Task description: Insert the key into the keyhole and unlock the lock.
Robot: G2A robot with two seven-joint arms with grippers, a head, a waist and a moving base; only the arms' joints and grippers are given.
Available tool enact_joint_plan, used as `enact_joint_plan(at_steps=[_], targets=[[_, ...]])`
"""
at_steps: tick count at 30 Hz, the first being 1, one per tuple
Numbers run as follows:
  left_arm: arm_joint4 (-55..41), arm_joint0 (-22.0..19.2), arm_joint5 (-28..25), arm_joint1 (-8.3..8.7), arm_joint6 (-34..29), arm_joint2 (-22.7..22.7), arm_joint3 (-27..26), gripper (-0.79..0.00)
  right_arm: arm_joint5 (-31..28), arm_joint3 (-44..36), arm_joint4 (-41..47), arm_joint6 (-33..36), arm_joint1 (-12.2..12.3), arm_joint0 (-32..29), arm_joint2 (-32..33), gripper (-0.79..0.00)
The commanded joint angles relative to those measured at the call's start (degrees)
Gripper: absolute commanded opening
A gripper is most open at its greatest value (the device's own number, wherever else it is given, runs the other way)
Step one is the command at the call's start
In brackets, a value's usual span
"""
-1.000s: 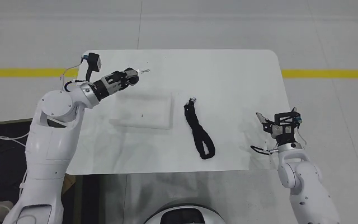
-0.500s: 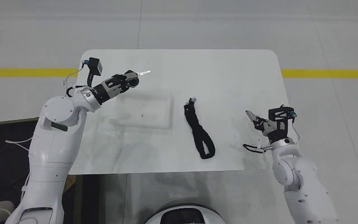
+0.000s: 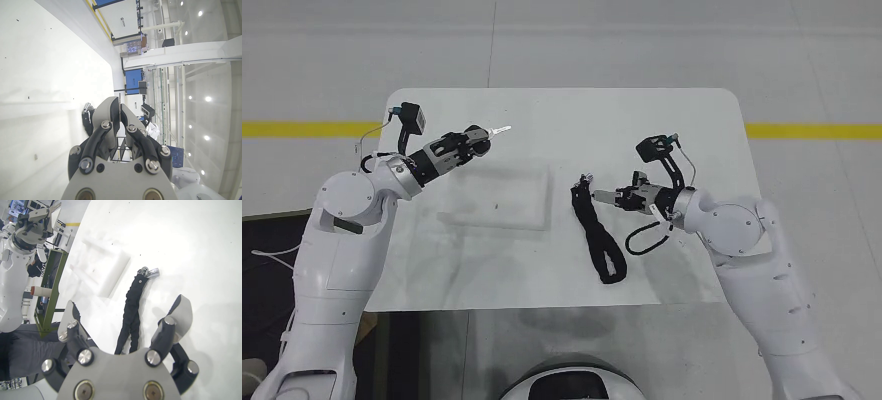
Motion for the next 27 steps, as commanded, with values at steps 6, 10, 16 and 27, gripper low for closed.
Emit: enact_joint_plan(at_steps=[6,10,16,27], targets=[[0.0,0.0,0.0,0.0,0.0,0.0,0.0,-0.785,-2.11,-0.73,1.7,0.11,0.08,-2.62,-0.05,0.0],[0.0,0.0,0.0,0.0,0.0,0.0,0.0,-0.785,-1.56,0.58,0.11,3.1,-0.69,2.18,-5.1,0.0],[0.0,0.0,0.0,0.0,0.0,0.0,0.0,-0.785,-6.47,1.27,9.47,6.23,-2.46,6.75,-11.55,0.0],[0.0,0.0,0.0,0.0,0.0,0.0,0.0,-0.785,-7.07,21.21,15.01,9.73,-6.8,18.51,-20.91,0.0]])
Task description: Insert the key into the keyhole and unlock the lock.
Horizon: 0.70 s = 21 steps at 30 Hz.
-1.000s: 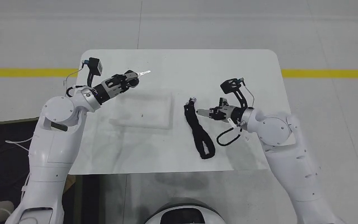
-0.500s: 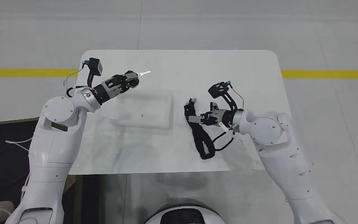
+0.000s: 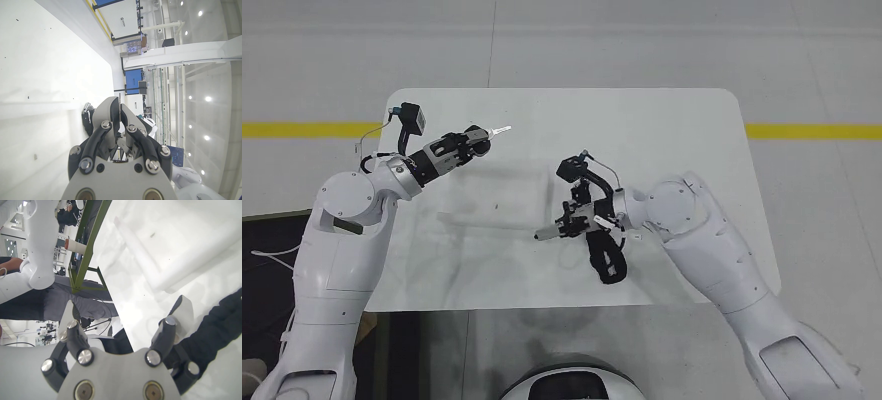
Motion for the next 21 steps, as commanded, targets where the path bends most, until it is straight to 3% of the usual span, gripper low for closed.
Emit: enact_joint_plan(at_steps=[1,9,21], targets=[[0.0,0.0,0.0,0.0,0.0,0.0,0.0,-0.785,1.16,2.31,-4.67,-2.34,-0.74,1.33,-1.29,0.0],[0.0,0.0,0.0,0.0,0.0,0.0,0.0,-0.785,6.64,5.46,-13.13,-4.94,-2.26,2.73,-0.14,0.0],[0.0,0.0,0.0,0.0,0.0,0.0,0.0,-0.785,11.66,5.22,-26.39,-1.44,-3.22,2.23,1.7,-0.012]])
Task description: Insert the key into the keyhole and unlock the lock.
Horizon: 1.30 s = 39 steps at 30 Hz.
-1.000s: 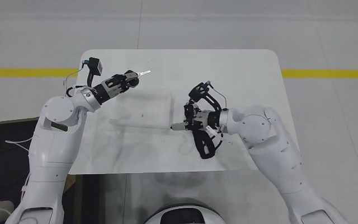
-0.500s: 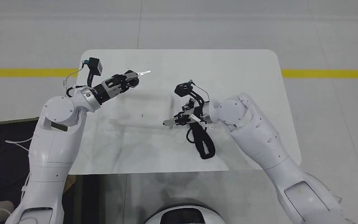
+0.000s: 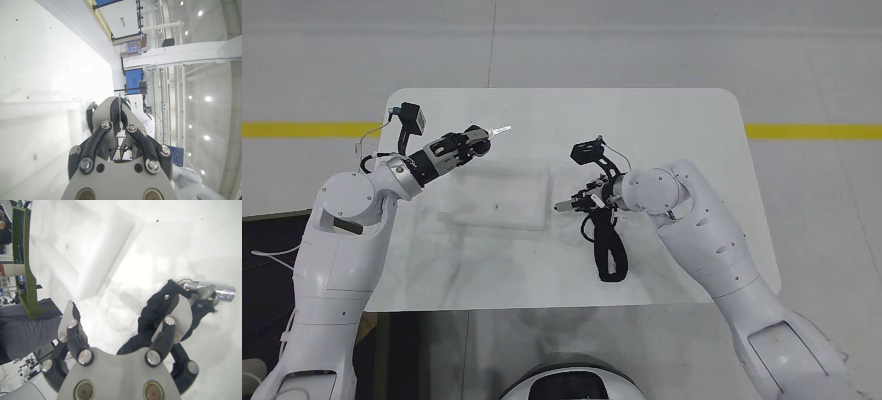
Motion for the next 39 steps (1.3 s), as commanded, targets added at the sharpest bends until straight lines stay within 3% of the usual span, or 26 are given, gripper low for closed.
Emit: enact_joint_plan(at_steps=[1,2,4,11,12,13,19,20,23,30,35,39], targets=[[0.0,0.0,0.0,0.0,0.0,0.0,0.0,-0.785,1.59,-0.64,-3.28,-0.48,-0.28,-0.3,-0.33,-0.031],[0.0,0.0,0.0,0.0,0.0,0.0,0.0,-0.785,2.24,-0.91,-4.85,-0.56,-0.47,-0.45,-0.65,-0.025],[0.0,0.0,0.0,0.0,0.0,0.0,0.0,-0.785,4.25,-1.11,-7.48,-0.48,-0.89,-0.59,-1.1,-0.089],[0.0,0.0,0.0,0.0,0.0,0.0,0.0,-0.785,10.83,-3.31,-15.37,-0.71,-2.16,-1.86,-0.7,-0.139],[0.0,0.0,0.0,0.0,0.0,0.0,0.0,-0.785,11.19,-3.42,-16.11,-0.23,-2.31,-2.0,-0.52,-0.197],[0.0,0.0,0.0,0.0,0.0,0.0,0.0,-0.785,12.0,-3.43,-18.4,0.12,-2.43,-1.97,-0.62,-0.391],[0.0,0.0,0.0,0.0,0.0,0.0,0.0,-0.785,14.36,-2.3,-25.0,1.64,-3.84,-2.06,-1.5,-0.416],[0.0,0.0,0.0,0.0,0.0,0.0,0.0,-0.785,14.69,-1.87,-26.51,1.55,-4.09,-1.93,-1.69,-0.468],[0.0,0.0,0.0,0.0,0.0,0.0,0.0,-0.785,14.47,-1.38,-27.61,1.39,-4.87,-2.02,-1.4,-0.785],[0.0,0.0,0.0,0.0,0.0,0.0,0.0,-0.785,11.5,-3.26,-26.69,1.01,-6.18,-3.55,1.39,-0.785],[0.0,0.0,0.0,0.0,0.0,0.0,0.0,-0.785,4.6,-7.76,-15.52,4.38,-6.24,-6.32,7.78,-0.785],[0.0,0.0,0.0,0.0,0.0,0.0,0.0,-0.785,0.85,-5.82,-12.0,8.1,-6.13,-6.08,10.37,-0.785]])
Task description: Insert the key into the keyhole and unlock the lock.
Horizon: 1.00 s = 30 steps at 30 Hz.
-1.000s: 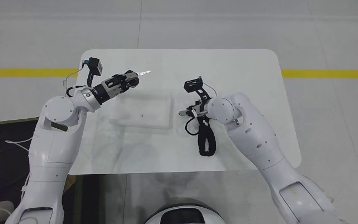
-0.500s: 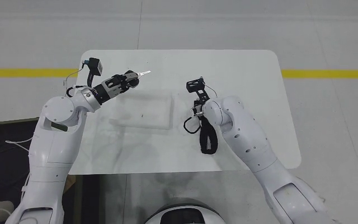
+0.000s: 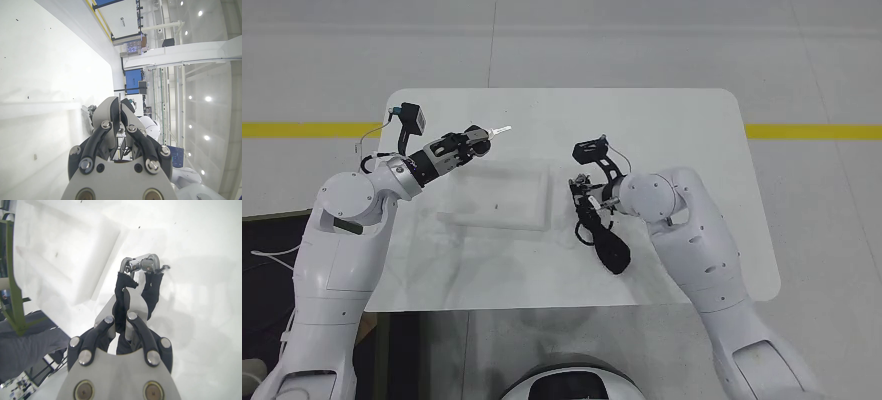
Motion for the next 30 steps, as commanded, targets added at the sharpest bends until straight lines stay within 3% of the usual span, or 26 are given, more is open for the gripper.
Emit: enact_joint_plan(at_steps=[1,5,6,7,10,14,22,30], targets=[[0.0,0.0,0.0,0.0,0.0,0.0,0.0,-0.785,-0.38,1.49,-1.6,0.51,-0.03,0.42,-0.03,-0.785],[0.0,0.0,0.0,0.0,0.0,0.0,0.0,-0.785,-0.27,3.46,-3.25,2.26,-0.37,1.34,-0.8,-0.785],[0.0,0.0,0.0,0.0,0.0,0.0,0.0,-0.785,0.12,3.56,-3.88,1.95,-0.48,1.45,-0.96,-0.594],[0.0,0.0,0.0,0.0,0.0,0.0,0.0,-0.785,0.47,3.64,-4.95,2.0,-0.56,1.55,-1.2,-0.474],[0.0,0.0,0.0,0.0,0.0,0.0,0.0,-0.785,0.61,3.06,-6.15,2.18,-0.81,1.64,-1.27,-0.36],[0.0,0.0,0.0,0.0,0.0,0.0,0.0,-0.785,1.95,0.47,-10.89,2.0,-1.03,1.07,-1.77,-0.296],[0.0,0.0,0.0,0.0,0.0,0.0,0.0,-0.785,2.75,-0.87,-15.74,1.88,-2.25,0.82,-4.24,-0.422],[0.0,0.0,0.0,0.0,0.0,0.0,0.0,-0.785,5.69,2.83,-21.01,0.8,-4.28,2.11,-7.16,-0.443]])
